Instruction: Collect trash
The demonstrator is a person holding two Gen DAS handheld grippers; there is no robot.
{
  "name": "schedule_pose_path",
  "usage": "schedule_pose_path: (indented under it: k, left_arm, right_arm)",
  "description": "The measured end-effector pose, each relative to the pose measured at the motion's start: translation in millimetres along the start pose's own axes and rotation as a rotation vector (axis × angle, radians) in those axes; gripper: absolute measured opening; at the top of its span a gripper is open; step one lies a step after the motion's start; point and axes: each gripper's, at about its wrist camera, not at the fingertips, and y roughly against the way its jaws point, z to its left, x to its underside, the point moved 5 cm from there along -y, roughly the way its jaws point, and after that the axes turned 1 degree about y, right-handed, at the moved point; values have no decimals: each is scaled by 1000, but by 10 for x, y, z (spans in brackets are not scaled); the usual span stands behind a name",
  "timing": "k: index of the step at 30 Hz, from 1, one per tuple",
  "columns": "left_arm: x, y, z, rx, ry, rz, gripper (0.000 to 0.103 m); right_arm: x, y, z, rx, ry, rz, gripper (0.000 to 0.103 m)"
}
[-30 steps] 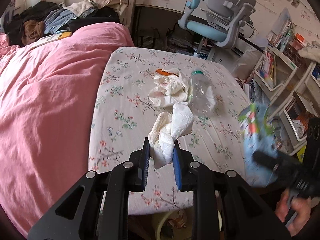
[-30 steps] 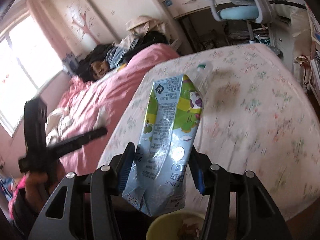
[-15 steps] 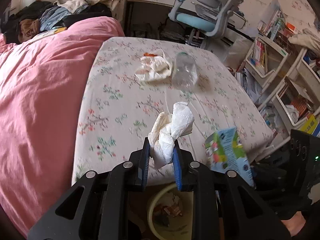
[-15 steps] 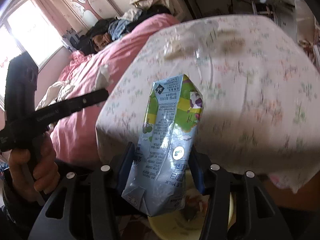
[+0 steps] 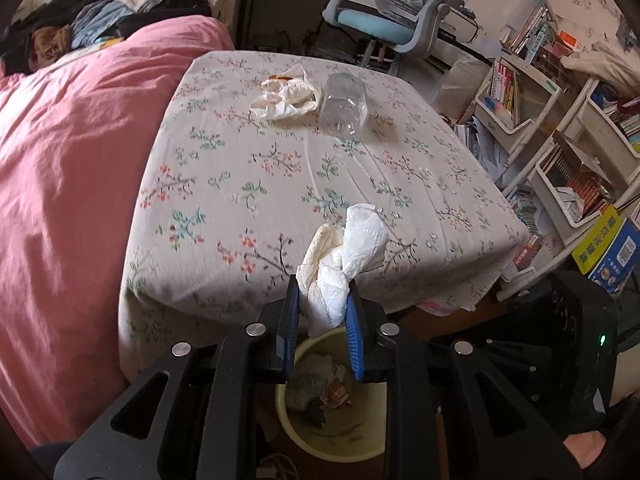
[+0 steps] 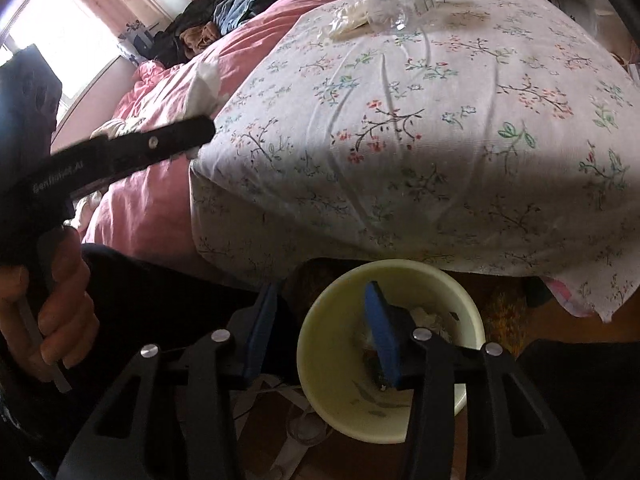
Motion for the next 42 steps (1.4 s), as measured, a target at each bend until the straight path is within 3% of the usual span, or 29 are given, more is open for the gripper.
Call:
schedule_pose_path:
  k: [5,8,10,13,16,21,26,42]
  left_arm:
    - [225,-31,-106,14,-31,56,21]
    - [467,-114,-274,19,-101,140,23]
    - [626,-182,-387,-5,-166,196,41]
    - [710,-208,-489,-108,-260,180,66]
    - [639,-160,-450,-136,-244,139,73]
    - [471,-84,-117,-192,-81,82,77]
    - [390,-36,105,-168,42,61,78]
    - [375,-37,125,-168,57,44,78]
  right_arm:
    - [-47,133,-87,9,-56,-79,54]
    - [-82,244,-201,17,-110,-149,59]
    - [-92,317,-273,25,-138,-188,63]
    - [-105,389,-371,42,-186,-234,68]
    - [-92,383,-440,53,-228,-240,70]
    - [-83,301,-416,73,-222,-217,72]
    - [-66,226,-381,95,-192,-192,72]
    - [-22,85,-172,143,-53,-143,76]
